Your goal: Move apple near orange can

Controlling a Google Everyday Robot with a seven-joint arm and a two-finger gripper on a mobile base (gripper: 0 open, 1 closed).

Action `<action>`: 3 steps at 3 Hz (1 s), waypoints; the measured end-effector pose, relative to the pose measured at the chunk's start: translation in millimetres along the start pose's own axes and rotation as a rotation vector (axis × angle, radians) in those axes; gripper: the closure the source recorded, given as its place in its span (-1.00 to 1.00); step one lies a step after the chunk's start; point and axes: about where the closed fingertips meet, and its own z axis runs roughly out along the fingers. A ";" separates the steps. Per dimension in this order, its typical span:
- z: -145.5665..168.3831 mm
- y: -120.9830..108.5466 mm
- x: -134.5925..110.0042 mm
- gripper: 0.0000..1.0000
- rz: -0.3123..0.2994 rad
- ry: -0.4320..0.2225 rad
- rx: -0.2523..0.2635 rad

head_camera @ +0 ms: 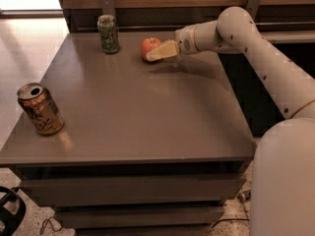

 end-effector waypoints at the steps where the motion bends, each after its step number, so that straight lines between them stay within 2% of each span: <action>1: 17.0 6.5 -5.4 -1.00 -0.018 0.005 -0.031; 2: 31.8 13.9 -10.6 -1.00 -0.036 0.014 -0.059; 3: 33.0 14.4 -10.8 -1.00 -0.036 0.015 -0.061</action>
Offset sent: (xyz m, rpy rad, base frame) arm 0.0115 0.0491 0.0012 -0.0309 -0.0077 0.1005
